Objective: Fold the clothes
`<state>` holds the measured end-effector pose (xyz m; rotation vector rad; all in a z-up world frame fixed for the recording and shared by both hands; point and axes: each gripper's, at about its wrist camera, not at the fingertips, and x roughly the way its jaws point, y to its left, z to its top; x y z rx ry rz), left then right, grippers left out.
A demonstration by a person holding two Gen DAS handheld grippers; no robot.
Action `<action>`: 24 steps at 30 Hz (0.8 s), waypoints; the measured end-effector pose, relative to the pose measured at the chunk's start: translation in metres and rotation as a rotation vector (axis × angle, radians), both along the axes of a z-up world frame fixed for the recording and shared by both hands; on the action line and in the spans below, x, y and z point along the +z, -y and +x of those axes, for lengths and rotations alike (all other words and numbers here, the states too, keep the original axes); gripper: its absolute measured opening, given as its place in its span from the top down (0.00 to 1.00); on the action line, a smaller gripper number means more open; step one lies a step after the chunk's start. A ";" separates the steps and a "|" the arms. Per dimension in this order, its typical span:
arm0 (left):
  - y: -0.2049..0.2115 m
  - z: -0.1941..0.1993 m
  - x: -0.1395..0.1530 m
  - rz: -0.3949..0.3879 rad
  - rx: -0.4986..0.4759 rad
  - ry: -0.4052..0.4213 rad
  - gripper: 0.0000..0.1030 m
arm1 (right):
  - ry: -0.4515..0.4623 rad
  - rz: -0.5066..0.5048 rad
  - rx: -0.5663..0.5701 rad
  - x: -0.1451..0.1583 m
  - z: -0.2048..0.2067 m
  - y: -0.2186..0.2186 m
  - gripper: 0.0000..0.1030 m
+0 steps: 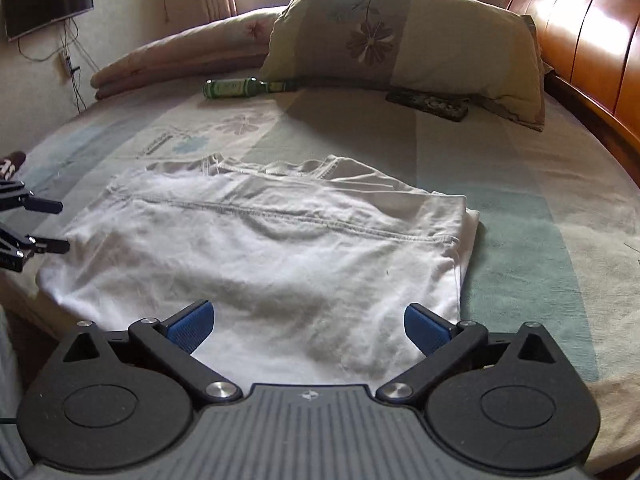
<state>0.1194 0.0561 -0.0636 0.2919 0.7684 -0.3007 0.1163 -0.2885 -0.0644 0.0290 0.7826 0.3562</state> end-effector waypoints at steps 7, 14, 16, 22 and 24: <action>-0.021 0.032 -0.043 -0.128 0.146 -0.108 0.26 | -0.050 0.130 -0.178 -0.041 0.024 0.026 0.00; -0.042 0.046 -0.016 -0.247 0.185 -0.081 0.25 | -0.021 0.118 -0.264 -0.046 0.020 0.013 0.00; -0.041 0.059 -0.014 -0.263 0.182 -0.073 0.24 | -0.015 0.121 -0.309 -0.046 0.021 0.009 0.00; -0.052 0.095 -0.038 -0.323 0.279 -0.114 0.25 | -0.008 0.045 -0.327 -0.048 0.023 -0.003 0.00; -0.054 0.095 -0.037 -0.338 0.288 -0.112 0.25 | -0.001 0.017 -0.320 -0.049 0.023 -0.006 0.00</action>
